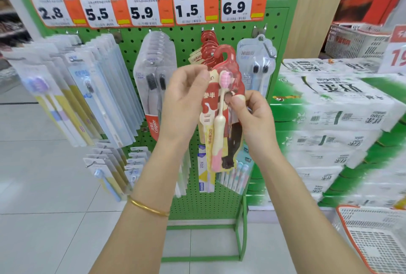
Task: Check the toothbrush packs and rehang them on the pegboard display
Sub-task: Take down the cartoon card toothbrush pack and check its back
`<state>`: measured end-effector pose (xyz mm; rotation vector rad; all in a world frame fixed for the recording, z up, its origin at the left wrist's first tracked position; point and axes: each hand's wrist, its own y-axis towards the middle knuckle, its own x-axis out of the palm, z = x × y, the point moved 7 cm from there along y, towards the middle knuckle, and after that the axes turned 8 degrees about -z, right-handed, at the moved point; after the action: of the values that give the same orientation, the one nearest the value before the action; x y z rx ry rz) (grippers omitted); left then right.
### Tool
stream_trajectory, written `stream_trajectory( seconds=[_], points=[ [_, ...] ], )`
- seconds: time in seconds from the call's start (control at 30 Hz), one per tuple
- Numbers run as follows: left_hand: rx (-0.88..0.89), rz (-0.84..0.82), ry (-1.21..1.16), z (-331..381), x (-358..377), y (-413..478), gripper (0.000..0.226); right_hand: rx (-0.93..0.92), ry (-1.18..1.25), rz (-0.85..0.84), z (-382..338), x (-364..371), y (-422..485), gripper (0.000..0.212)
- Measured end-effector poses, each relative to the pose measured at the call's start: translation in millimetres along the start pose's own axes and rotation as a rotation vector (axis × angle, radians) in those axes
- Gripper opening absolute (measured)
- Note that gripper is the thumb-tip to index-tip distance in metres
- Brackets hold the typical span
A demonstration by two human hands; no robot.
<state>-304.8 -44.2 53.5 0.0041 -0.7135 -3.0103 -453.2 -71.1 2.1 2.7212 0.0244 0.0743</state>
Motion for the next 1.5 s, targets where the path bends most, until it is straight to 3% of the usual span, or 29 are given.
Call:
stream_trajectory(
  seconds=[0.3,0.57,0.83,1.03,1.3,1.4,1.5],
  points=[
    [0.149,0.097,0.539,5,-3,6,0.033,0.023,-0.113,0.023,0,13,12,0.019],
    [0.192,0.084,0.762,5,5,9,0.043,-0.001,-0.200,0.041,3,19,27,0.018],
    [0.209,0.072,0.857,-2,7,10,0.042,0.006,-0.251,0.023,13,21,28,0.023],
    [0.206,0.076,0.861,-1,10,9,0.044,-0.046,-0.476,0.005,9,16,31,0.023],
    [0.248,0.131,0.846,6,14,7,0.046,-0.364,-0.930,0.240,-52,7,19,0.021],
    [0.269,0.149,0.843,10,14,7,0.045,-0.416,-0.917,0.175,-82,12,35,0.025],
    [0.283,0.169,0.840,14,13,9,0.044,-0.329,-1.038,0.059,-97,24,72,0.027]
  ],
)
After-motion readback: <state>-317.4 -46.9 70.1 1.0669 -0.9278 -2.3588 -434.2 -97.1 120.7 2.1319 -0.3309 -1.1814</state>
